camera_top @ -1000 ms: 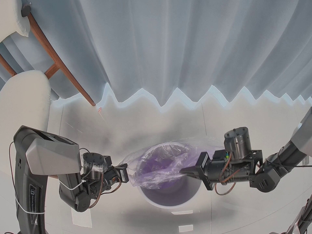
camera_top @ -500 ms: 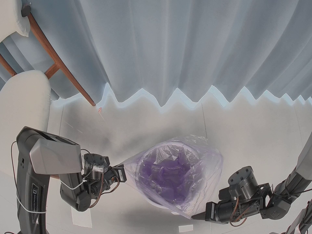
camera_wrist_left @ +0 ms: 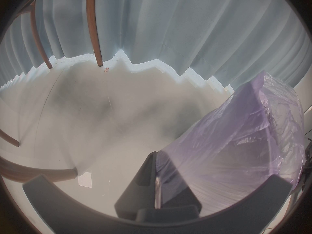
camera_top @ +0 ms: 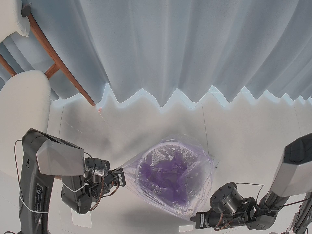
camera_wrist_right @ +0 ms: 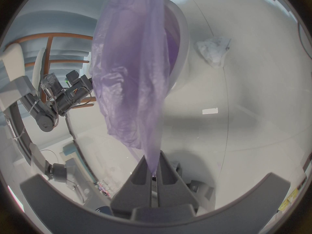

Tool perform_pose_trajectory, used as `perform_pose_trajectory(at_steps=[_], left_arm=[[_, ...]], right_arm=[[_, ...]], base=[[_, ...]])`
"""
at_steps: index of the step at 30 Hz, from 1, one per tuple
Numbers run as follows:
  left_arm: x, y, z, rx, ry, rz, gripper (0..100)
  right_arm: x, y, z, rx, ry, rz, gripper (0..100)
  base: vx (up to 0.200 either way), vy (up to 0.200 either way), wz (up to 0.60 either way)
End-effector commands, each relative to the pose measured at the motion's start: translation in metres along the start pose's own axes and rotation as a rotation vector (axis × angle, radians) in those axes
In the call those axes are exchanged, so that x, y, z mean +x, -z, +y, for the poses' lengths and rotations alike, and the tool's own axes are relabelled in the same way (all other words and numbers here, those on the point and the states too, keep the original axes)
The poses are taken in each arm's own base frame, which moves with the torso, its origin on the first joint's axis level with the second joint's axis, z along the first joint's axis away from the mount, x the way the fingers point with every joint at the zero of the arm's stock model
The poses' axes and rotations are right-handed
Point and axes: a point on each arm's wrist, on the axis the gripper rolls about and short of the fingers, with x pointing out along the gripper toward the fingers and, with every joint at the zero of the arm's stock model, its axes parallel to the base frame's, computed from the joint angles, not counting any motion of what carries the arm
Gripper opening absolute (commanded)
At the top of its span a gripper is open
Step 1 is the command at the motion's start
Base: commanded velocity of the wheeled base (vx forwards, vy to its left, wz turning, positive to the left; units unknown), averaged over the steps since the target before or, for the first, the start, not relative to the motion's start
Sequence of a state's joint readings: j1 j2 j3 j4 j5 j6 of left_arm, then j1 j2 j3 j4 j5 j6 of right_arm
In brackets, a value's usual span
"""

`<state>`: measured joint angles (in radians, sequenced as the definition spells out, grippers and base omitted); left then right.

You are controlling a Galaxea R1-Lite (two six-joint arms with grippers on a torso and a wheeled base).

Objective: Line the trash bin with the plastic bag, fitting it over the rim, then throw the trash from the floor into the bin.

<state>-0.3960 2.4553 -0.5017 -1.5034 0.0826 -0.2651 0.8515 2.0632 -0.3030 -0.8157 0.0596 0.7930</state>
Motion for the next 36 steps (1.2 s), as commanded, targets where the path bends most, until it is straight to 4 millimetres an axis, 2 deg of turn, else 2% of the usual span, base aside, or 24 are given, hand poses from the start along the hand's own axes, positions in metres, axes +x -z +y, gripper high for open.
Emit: perform_pose_trajectory(at_steps=[1,15,22,34,35,36], left_arm=[[0.001,0.006,0.004,0.0,-0.016,0.019,0],[0.007,0.011,0.005,0.026,-0.047,0.017,0],[0.012,0.006,0.0,0.046,-0.062,-0.023,0],[0.011,0.006,-0.004,0.053,-0.048,-0.045,0],[0.011,0.006,-0.004,0.053,-0.048,-0.045,0],[0.011,0.005,-0.004,0.051,-0.058,-0.049,100]], right_arm=[[0.014,0.01,-0.011,-0.02,0.061,0.036,0],[0.021,0.003,-0.013,-0.074,0.137,-0.037,0],[0.019,-0.002,-0.029,-0.041,0.256,-0.068,0],[0.019,-0.003,-0.032,-0.03,0.293,-0.065,0],[0.019,-0.003,-0.032,-0.03,0.293,-0.065,100],[0.019,-0.003,-0.033,-0.03,0.292,-0.066,100]], base=[[0.0,0.0,0.0],[0.0,0.0,0.0],[0.0,0.0,0.0],[0.0,0.0,0.0],[0.0,0.0,0.0],[0.0,0.0,0.0]])
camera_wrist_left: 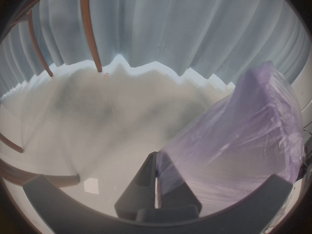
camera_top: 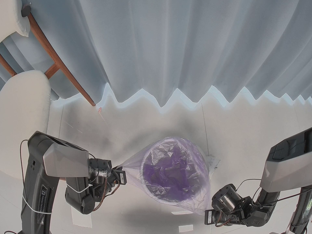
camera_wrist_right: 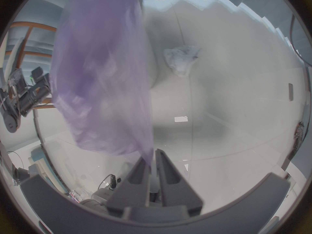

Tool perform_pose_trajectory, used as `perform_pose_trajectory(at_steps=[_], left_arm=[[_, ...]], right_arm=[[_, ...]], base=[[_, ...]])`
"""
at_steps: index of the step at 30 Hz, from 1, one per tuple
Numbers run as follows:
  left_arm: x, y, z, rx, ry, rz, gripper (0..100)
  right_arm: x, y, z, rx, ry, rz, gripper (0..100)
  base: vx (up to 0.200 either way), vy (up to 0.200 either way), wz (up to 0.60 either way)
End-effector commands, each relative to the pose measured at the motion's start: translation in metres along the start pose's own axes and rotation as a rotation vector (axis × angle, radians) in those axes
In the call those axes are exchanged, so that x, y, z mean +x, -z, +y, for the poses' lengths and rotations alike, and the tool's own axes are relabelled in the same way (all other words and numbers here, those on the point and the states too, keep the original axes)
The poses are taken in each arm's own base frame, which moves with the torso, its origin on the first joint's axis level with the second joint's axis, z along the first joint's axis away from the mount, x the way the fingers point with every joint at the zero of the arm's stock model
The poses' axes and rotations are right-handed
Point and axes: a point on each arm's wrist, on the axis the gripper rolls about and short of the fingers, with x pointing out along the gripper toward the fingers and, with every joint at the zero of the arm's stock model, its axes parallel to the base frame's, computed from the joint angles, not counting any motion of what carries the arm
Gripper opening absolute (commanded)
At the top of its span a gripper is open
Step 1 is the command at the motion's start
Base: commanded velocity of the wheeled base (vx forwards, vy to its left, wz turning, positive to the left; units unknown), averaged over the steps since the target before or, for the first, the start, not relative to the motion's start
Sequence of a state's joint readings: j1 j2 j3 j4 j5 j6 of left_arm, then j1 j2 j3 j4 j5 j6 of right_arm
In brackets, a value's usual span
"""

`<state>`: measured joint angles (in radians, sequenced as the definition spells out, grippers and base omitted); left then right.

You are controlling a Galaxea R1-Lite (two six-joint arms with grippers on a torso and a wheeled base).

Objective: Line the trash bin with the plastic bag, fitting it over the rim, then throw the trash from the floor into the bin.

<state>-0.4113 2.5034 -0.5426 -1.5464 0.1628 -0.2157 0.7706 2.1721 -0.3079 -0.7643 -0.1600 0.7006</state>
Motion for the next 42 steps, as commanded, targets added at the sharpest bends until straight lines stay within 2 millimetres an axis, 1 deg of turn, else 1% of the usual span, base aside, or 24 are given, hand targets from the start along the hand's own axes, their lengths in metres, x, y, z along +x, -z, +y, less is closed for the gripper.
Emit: perform_pose_trajectory(at_steps=[1,3,6,8,9,14,15,16,19,23,24,25,27,29,31,33,34,35,36,37,39,42], left_arm=[[0.0,0.0,0.0,-0.001,-0.01,0.001,100],[-0.002,0.001,0.002,0.0,-0.018,0.007,100],[-0.009,0.002,0.009,-0.007,-0.058,0.021,100],[-0.009,0.002,0.009,-0.007,-0.058,0.021,100],[-0.014,-0.012,0.011,-0.018,-0.066,-0.017,100],[-0.032,-0.034,0.002,-0.024,-0.033,-0.074,100],[-0.032,-0.034,0.002,-0.024,-0.033,-0.074,100],[-0.043,-0.046,-0.003,-0.026,-0.011,-0.108,100],[-0.056,-0.06,-0.005,-0.032,0.006,-0.146,100],[-0.076,-0.075,-0.005,-0.037,0.017,-0.189,100],[-0.077,-0.075,-0.005,-0.037,0.017,-0.19,100],[-0.083,-0.08,-0.005,-0.038,0.022,-0.209,100],[-0.091,-0.088,-0.006,-0.041,0.032,-0.238,100],[-0.099,-0.1,-0.007,-0.048,0.045,-0.286,100],[-0.11,-0.112,-0.008,-0.055,0.056,-0.338,100],[-0.122,-0.125,-0.009,-0.06,0.069,-0.392,100],[-0.122,-0.125,-0.009,-0.06,0.069,-0.392,100],[-0.132,-0.136,-0.011,-0.061,0.086,-0.446,100],[-0.133,-0.138,-0.011,-0.06,0.087,-0.452,100],[-0.139,-0.146,-0.012,-0.055,0.108,-0.49,100],[-0.151,-0.172,-0.016,-0.016,0.148,-0.604,100],[-0.159,-0.203,-0.019,-0.019,0.161,-0.736,100]], right_arm=[[0.0,-0.001,0.001,0.006,-0.011,-0.009,100],[-0.003,0.0,0.0,0.019,-0.014,-0.006,100],[-0.012,0.011,-0.004,0.03,-0.032,0.035,100],[-0.012,0.011,-0.004,0.03,-0.032,0.035,100],[-0.027,0.016,-0.002,0.045,-0.123,0.027,100],[-0.046,0.016,-0.004,0.062,-0.229,-0.051,100],[-0.046,0.016,-0.004,0.062,-0.229,-0.051,100],[-0.055,0.018,-0.008,0.057,-0.28,-0.067,100],[-0.066,0.019,-0.011,0.061,-0.352,-0.104,100],[-0.084,0.011,-0.008,0.068,-0.433,-0.193,100],[-0.084,0.01,-0.008,0.069,-0.435,-0.196,100],[-0.093,0.008,-0.007,0.066,-0.467,-0.231,100],[-0.101,0.004,-0.006,0.058,-0.503,-0.276,100],[-0.11,-0.002,-0.003,0.03,-0.532,-0.328,100],[-0.112,-0.009,0.0,0.001,-0.533,-0.373,100],[-0.11,-0.023,0.004,-0.027,-0.487,-0.445,100],[-0.11,-0.023,0.004,-0.027,-0.487,-0.445,100],[-0.109,-0.037,0.007,-0.064,-0.416,-0.511,100],[-0.108,-0.037,0.007,-0.068,-0.411,-0.514,100],[-0.109,-0.043,0.009,-0.107,-0.378,-0.543,100],[-0.113,-0.055,0.014,-0.19,-0.33,-0.617,100],[-0.116,-0.062,0.017,-0.281,-0.281,-0.682,100]], base=[[0.0,0.0,0.0],[0.0,0.0,0.0],[0.0,0.0,0.0],[0.0,0.0,0.0],[0.0,0.0,0.0],[0.0,0.0,0.0],[0.0,0.0,0.0],[0.0,0.0,0.0],[0.0,0.0,0.0],[0.0,0.0,0.0],[0.0,0.0,0.0],[0.0,0.0,0.0],[0.0,0.0,0.0],[0.0,0.0,0.0],[0.0,0.0,0.0],[0.0,0.0,0.0],[0.0,0.0,0.0],[0.0,0.0,0.0],[0.0,0.0,0.0],[0.0,0.0,0.0],[0.0,0.0,0.0],[0.0,0.0,0.0]])
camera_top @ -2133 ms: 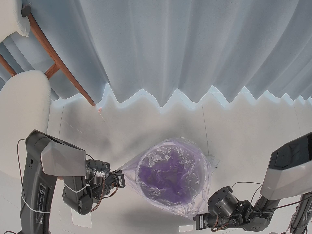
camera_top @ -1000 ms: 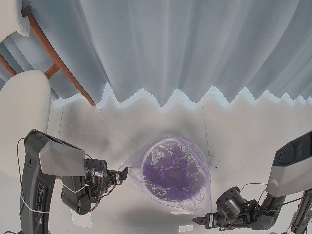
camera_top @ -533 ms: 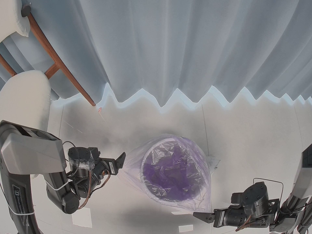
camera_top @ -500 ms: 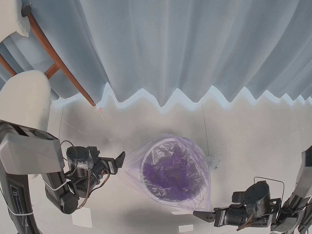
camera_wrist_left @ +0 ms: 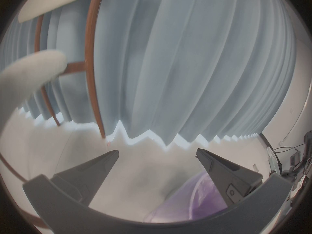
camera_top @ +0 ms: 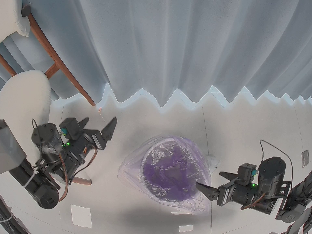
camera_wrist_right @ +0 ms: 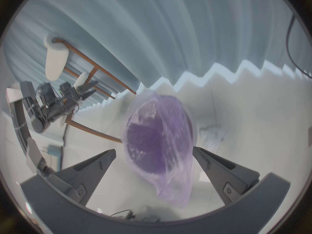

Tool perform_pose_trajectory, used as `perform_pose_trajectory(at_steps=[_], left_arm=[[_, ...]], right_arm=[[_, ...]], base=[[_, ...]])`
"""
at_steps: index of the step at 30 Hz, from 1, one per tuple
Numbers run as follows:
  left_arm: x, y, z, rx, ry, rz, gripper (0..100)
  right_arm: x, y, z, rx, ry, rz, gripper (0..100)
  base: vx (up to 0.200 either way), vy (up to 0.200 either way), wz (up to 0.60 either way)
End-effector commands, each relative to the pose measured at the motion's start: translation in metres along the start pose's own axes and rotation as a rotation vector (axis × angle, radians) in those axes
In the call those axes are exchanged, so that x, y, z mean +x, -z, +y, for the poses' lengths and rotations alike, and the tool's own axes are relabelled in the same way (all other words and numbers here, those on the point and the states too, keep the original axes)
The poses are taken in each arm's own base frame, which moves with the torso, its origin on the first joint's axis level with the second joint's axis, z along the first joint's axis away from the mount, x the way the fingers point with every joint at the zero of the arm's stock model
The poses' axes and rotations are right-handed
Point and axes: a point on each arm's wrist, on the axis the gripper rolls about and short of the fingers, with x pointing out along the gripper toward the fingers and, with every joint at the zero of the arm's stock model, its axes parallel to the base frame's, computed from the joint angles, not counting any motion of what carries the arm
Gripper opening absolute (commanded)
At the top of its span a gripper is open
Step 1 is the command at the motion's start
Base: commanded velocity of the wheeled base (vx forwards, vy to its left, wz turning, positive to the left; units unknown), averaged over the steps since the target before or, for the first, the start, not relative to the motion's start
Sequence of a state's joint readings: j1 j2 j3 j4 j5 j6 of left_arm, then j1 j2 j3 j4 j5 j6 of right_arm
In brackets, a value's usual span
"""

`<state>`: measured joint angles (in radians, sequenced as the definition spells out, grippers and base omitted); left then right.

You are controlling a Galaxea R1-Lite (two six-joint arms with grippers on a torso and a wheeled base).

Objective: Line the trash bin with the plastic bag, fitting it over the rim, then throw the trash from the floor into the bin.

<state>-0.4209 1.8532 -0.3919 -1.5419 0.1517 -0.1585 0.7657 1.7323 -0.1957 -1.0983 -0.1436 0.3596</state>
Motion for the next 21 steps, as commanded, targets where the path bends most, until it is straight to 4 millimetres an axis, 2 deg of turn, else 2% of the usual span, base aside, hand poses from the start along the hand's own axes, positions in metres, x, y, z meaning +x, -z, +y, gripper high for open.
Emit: perform_pose_trajectory(at_steps=[1,5,8,14,16,18,21], left_arm=[[0.002,-0.077,-0.01,-0.005,0.06,-0.307,100],[0.004,-0.087,-0.01,-0.019,0.065,-0.347,100],[0.006,-0.094,-0.015,-0.093,0.144,-0.365,100],[0.003,-0.115,-0.017,-0.086,0.273,-0.424,100],[0.003,-0.132,-0.018,-0.075,0.313,-0.478,100],[0.004,-0.148,-0.013,-0.067,0.281,-0.496,100],[0.0,-0.159,-0.009,-0.056,0.269,-0.504,100]], right_arm=[[0.007,-0.026,0.002,-0.143,0.061,-0.112,100],[0.009,-0.029,0.005,-0.168,0.079,-0.132,100],[0.019,-0.033,0.006,-0.193,0.102,-0.14,100],[0.042,-0.035,0.002,-0.217,0.162,-0.131,100],[0.053,-0.026,0.002,-0.229,0.181,-0.092,100],[0.066,-0.014,-0.001,-0.247,0.219,-0.052,100],[0.075,-0.014,0.0,-0.247,0.216,-0.094,100]], base=[[0.0,0.0,0.0],[0.0,0.0,0.0],[0.0,0.0,0.0],[0.0,0.0,0.0],[0.0,0.0,0.0],[0.0,0.0,0.0],[0.0,0.0,0.0]])
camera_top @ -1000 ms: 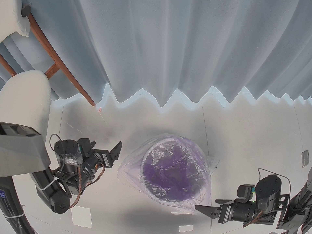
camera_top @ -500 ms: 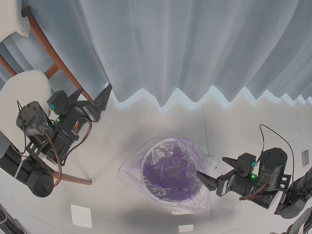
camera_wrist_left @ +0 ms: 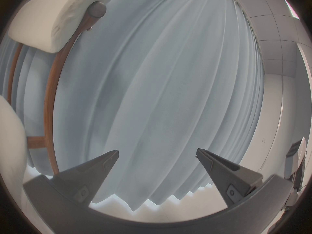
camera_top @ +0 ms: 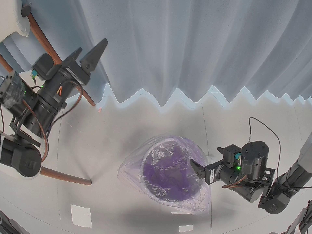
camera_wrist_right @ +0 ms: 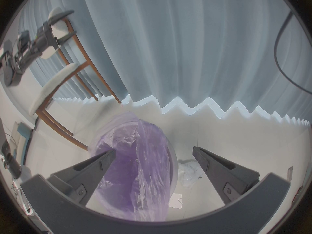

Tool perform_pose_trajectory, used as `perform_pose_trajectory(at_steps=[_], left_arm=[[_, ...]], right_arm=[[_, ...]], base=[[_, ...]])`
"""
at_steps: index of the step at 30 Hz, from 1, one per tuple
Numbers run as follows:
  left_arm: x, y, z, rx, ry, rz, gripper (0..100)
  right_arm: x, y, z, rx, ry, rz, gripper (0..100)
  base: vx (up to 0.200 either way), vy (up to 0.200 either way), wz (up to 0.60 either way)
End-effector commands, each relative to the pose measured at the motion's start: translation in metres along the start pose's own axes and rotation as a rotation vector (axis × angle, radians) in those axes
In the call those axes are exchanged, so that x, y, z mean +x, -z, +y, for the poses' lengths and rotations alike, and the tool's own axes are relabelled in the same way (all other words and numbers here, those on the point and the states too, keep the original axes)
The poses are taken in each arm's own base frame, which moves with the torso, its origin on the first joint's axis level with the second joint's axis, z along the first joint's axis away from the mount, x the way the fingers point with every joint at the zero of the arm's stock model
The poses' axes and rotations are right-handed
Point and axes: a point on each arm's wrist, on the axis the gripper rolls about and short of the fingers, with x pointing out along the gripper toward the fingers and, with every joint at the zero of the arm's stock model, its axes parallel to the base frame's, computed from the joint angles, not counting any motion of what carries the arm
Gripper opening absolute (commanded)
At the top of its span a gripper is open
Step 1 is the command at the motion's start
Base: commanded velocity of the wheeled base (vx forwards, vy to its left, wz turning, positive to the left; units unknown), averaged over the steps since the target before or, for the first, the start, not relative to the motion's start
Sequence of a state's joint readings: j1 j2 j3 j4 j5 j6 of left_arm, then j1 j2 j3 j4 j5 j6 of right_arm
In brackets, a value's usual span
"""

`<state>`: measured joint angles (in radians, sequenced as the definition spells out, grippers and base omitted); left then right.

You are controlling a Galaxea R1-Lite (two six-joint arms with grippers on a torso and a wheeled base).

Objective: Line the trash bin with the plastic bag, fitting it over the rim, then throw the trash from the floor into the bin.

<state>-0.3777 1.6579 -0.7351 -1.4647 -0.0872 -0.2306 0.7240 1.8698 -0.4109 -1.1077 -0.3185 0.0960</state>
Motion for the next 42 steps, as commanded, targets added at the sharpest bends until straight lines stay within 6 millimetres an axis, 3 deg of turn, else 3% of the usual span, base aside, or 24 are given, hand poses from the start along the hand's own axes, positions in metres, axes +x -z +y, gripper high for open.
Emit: perform_pose_trajectory(at_steps=[1,6,10,11,17,23,26,27,35,42], left_arm=[[0.003,-0.036,0.003,0.029,0.0,-0.085,100],[-0.001,-0.035,-0.001,0.026,0.006,-0.061,100],[-0.002,-0.033,0.0,0.026,0.003,-0.055,100],[-0.002,-0.034,-0.001,0.027,0.004,-0.058,100],[-0.005,-0.034,-0.003,0.023,0.01,-0.057,100],[-0.008,-0.028,-0.008,0.027,0.025,-0.032,100],[-0.008,-0.028,-0.008,0.027,0.025,-0.032,100],[-0.012,-0.023,-0.01,0.026,0.029,-0.009,100],[-0.012,-0.02,-0.01,0.024,0.027,0.003,100],[-0.013,-0.019,-0.01,0.023,0.028,0.006,100]], right_arm=[[0.024,0.018,0.007,-0.024,0.021,0.031,100],[0.039,0.038,0.017,-0.049,0.018,0.065,100],[0.048,0.039,0.02,-0.037,0.022,0.034,100],[0.052,0.038,0.021,-0.029,0.02,0.011,0],[0.053,0.035,0.018,-0.003,0.029,-0.002,0],[0.064,0.023,-0.014,0.106,0.065,-0.061,0],[0.064,0.023,-0.014,0.106,0.065,-0.061,0],[0.068,0.015,-0.033,0.18,0.023,-0.117,0],[0.069,0.005,-0.043,0.376,-0.101,-0.134,0],[0.083,0.01,-0.066,0.422,-0.054,-0.137,0]], base=[[0.0,0.0,0.0],[0.0,0.0,0.0],[0.0,0.0,0.0],[0.0,0.0,0.0],[0.0,0.0,0.0],[0.0,0.0,0.0],[0.0,0.0,0.0],[0.0,0.0,0.0],[0.0,0.0,0.0],[0.0,0.0,0.0]])
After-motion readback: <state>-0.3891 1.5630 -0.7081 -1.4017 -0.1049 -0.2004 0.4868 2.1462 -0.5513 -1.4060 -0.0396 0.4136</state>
